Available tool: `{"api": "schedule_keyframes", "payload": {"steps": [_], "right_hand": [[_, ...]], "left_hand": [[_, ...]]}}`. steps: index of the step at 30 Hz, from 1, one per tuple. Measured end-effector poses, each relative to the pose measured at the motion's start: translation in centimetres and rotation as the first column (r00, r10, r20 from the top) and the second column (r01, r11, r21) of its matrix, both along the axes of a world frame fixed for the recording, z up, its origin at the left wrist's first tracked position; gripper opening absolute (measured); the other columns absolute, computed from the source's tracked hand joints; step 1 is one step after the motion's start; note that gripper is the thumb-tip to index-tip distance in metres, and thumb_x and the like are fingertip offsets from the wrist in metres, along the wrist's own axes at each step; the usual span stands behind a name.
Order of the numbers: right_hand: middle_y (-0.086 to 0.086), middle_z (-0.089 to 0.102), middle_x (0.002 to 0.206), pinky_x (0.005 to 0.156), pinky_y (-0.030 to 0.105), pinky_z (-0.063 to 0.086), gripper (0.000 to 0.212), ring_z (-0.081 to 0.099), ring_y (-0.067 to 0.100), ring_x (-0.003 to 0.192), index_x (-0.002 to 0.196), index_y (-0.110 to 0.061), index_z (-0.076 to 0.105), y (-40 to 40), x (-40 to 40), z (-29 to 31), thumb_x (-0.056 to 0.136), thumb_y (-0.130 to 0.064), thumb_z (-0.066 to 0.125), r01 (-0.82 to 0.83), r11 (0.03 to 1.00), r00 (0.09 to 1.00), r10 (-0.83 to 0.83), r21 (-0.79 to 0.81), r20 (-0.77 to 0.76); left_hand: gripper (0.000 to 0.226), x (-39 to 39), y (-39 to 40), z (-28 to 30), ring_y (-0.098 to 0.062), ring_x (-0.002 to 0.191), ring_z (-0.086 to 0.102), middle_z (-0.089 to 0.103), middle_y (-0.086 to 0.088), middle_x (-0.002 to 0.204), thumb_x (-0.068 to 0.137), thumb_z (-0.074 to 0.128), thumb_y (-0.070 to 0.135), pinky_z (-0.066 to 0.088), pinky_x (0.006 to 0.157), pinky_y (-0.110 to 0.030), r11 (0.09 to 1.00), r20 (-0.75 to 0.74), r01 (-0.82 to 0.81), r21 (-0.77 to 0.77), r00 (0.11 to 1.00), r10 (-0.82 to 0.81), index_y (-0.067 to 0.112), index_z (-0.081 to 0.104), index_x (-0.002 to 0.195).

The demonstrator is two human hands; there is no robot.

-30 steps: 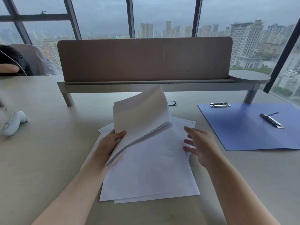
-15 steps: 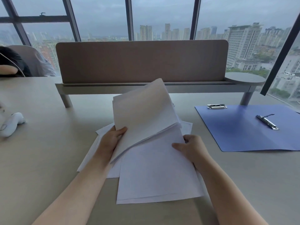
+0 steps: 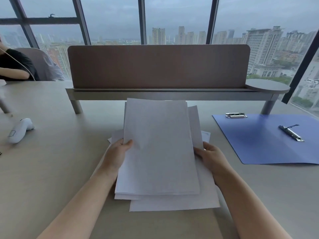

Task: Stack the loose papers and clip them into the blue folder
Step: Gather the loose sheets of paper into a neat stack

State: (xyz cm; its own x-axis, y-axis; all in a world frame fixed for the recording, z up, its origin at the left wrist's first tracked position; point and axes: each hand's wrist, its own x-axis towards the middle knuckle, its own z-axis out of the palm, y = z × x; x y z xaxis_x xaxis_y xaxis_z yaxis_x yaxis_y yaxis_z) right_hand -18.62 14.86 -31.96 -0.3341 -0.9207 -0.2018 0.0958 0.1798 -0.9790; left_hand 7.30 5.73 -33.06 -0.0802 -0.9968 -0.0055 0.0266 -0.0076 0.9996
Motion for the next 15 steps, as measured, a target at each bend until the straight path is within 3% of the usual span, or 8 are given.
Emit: {"api": "schedule_keyframes", "payload": {"steps": [3, 5, 8, 12, 15], "right_hand": [[0.015, 0.078, 0.086, 0.067, 0.04, 0.061, 0.023, 0.073, 0.027, 0.068, 0.098, -0.009, 0.077, 0.1, 0.2, 0.2, 0.091, 0.0, 0.057, 0.011, 1.0, 1.0, -0.011, 0.003, -0.001], [0.014, 0.078, 0.086, 0.06, 0.034, 0.062, 0.029, 0.072, 0.024, 0.065, 0.096, -0.012, 0.077, 0.3, 0.1, 0.4, 0.09, 0.003, 0.053, 0.025, 1.0, 1.0, -0.025, 0.001, -0.004], [0.011, 0.079, 0.082, 0.054, 0.029, 0.06, 0.03, 0.072, 0.021, 0.06, 0.095, -0.016, 0.077, 0.6, 0.0, 0.7, 0.09, 0.003, 0.054, 0.015, 1.0, 1.0, -0.015, -0.005, 0.024], [0.011, 0.078, 0.082, 0.055, 0.032, 0.061, 0.029, 0.071, 0.022, 0.06, 0.097, -0.02, 0.076, 0.7, 0.0, 0.9, 0.09, 0.001, 0.057, -0.015, 1.0, 0.997, 0.014, 0.004, 0.071], [0.008, 0.078, 0.079, 0.051, 0.029, 0.058, 0.027, 0.071, 0.02, 0.058, 0.098, -0.02, 0.076, 0.8, 0.0, 1.1, 0.091, -0.001, 0.058, -0.04, 0.999, 0.996, 0.04, 0.003, 0.08]], "left_hand": [[0.017, -0.9, 0.7, 0.0, -0.012, 0.082, 0.07, 0.077, 0.009, 0.083, 0.092, 0.058, 0.009, 0.052, 0.079, -0.025, 0.999, 0.036, 0.021, -0.035, 0.999, -0.02, 0.017, 0.074, 0.09], [0.016, -1.3, 1.1, 0.0, -0.022, 0.088, 0.07, 0.077, 0.0, 0.09, 0.092, 0.058, 0.01, 0.054, 0.078, -0.029, 0.999, -0.025, 0.032, -0.009, 0.999, -0.032, 0.014, 0.073, 0.095], [0.019, -2.0, 1.9, 0.1, -0.014, 0.084, 0.073, 0.078, 0.005, 0.091, 0.094, 0.056, 0.008, 0.054, 0.068, -0.022, 0.998, -0.084, 0.049, 0.031, 0.995, -0.046, 0.017, 0.071, 0.101], [0.028, -2.5, 2.7, 0.1, -0.022, 0.099, 0.071, 0.075, -0.002, 0.109, 0.092, 0.059, 0.007, 0.055, 0.083, -0.037, 0.993, -0.091, 0.106, 0.048, 0.991, -0.102, 0.018, 0.064, 0.117], [0.043, -2.5, 2.8, 0.0, -0.015, 0.102, 0.07, 0.071, 0.005, 0.117, 0.092, 0.06, 0.008, 0.055, 0.083, -0.032, 0.988, -0.018, 0.152, 0.005, 0.988, -0.152, 0.029, 0.052, 0.129]]}}
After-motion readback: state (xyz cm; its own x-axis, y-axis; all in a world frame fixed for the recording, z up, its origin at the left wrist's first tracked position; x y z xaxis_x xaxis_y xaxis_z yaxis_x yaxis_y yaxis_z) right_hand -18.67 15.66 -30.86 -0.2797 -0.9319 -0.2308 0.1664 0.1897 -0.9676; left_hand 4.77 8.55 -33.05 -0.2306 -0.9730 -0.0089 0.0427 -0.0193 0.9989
